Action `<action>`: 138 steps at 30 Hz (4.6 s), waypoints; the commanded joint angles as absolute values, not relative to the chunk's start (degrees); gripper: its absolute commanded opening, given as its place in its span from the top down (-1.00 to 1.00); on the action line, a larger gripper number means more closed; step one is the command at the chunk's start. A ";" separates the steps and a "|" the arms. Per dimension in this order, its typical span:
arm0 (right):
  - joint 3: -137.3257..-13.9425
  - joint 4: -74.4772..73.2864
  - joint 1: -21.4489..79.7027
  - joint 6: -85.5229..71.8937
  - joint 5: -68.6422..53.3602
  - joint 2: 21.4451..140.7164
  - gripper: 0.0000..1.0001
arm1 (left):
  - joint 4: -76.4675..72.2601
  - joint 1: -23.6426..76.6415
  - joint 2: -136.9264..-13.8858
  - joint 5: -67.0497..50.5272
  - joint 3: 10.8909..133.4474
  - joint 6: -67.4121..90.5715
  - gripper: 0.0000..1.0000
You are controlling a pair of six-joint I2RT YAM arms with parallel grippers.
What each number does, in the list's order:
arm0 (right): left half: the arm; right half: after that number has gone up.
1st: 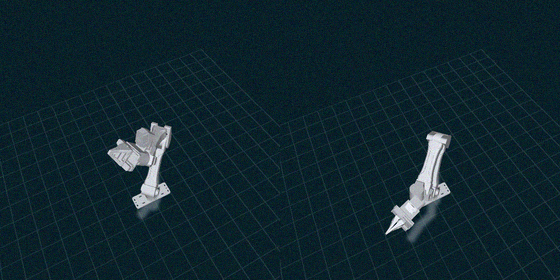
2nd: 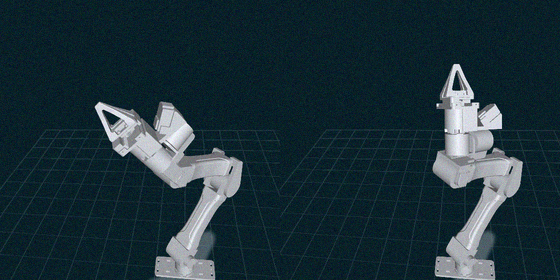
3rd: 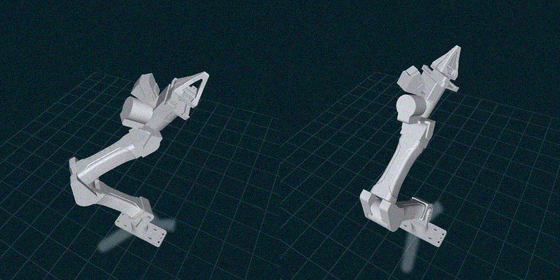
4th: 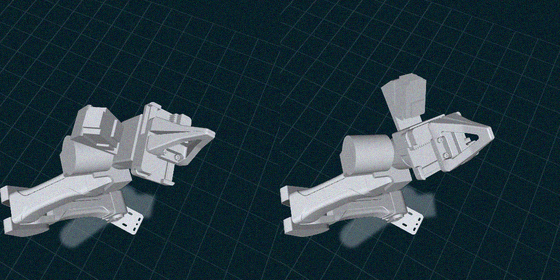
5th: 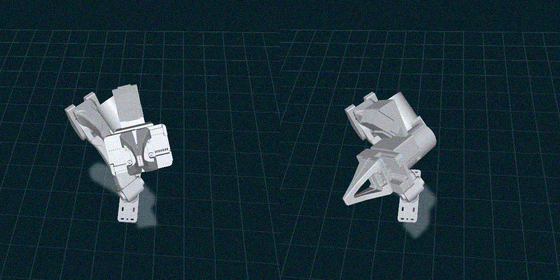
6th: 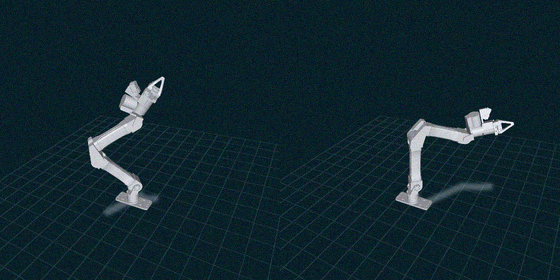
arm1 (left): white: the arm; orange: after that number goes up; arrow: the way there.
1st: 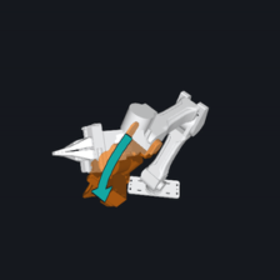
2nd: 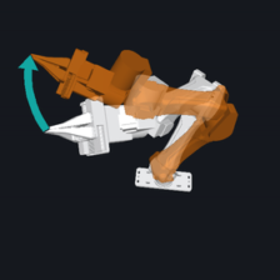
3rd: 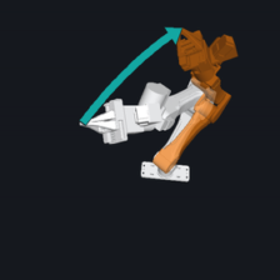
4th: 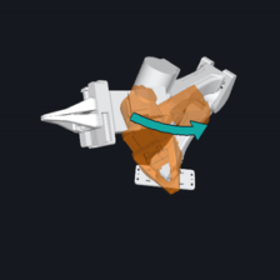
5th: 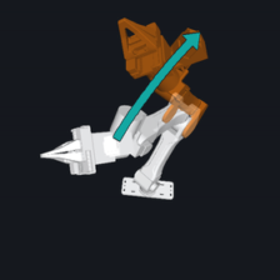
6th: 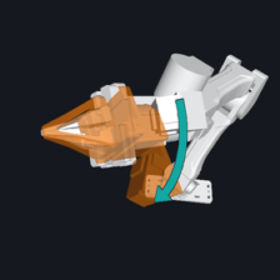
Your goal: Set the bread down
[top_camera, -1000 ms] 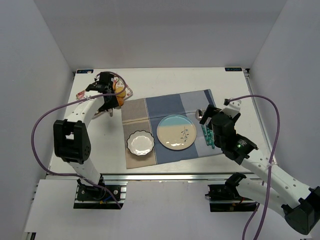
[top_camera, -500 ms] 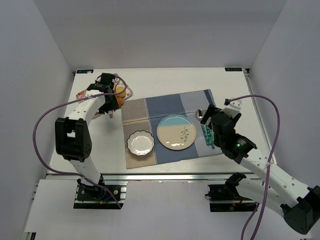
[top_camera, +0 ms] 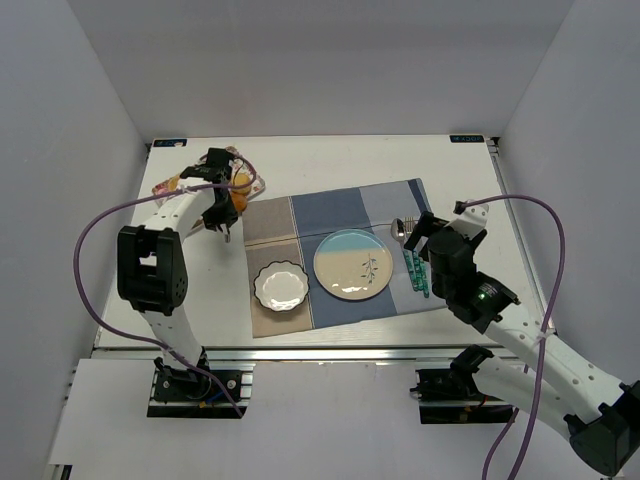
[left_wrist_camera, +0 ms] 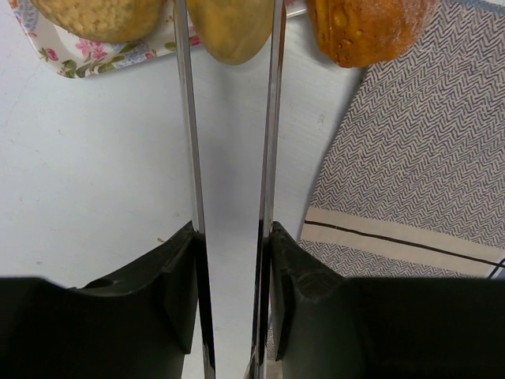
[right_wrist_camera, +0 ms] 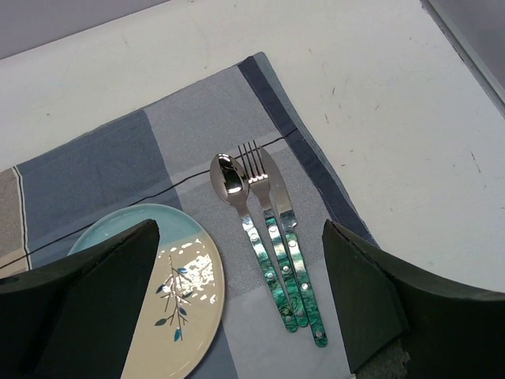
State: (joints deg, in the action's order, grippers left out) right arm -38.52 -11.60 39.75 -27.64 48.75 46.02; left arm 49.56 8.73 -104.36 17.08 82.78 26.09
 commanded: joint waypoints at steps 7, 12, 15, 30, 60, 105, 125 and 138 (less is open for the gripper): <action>-38.50 -8.53 39.46 -27.60 46.50 44.91 -0.79 | 47.91 8.44 -92.75 13.45 85.08 26.89 0.46; -38.23 -8.70 39.55 -28.47 45.35 43.95 -0.79 | 44.92 8.44 -85.01 9.16 81.49 27.24 0.49; -38.06 -9.75 39.46 -30.14 45.70 42.89 -0.79 | 41.67 9.22 -80.01 2.94 77.11 28.56 0.62; -36.83 -22.41 39.46 -41.13 50.63 32.70 -0.79 | 26.02 48.68 -76.37 0.71 64.34 32.78 0.69; -35.86 -25.66 39.55 -42.45 51.68 31.38 -0.79 | 33.39 59.67 -87.72 8.26 68.29 36.74 0.10; -34.28 -22.94 39.46 -40.70 51.68 31.38 -0.79 | 43.69 37.54 -67.77 33.38 55.21 41.50 -0.27; -33.75 -21.62 39.55 -40.25 50.54 34.54 -0.79 | 31.65 24.26 -76.38 29.89 38.32 44.21 -0.61; -33.84 -19.43 39.55 -36.57 47.12 35.07 -0.79 | 46.13 24.26 -66.37 28.22 50.08 50.10 -0.96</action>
State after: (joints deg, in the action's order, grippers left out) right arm -33.85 -23.03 39.72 -38.87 48.05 34.98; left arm 41.76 24.49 -74.00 28.75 43.99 47.99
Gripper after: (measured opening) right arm 0.894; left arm 0.973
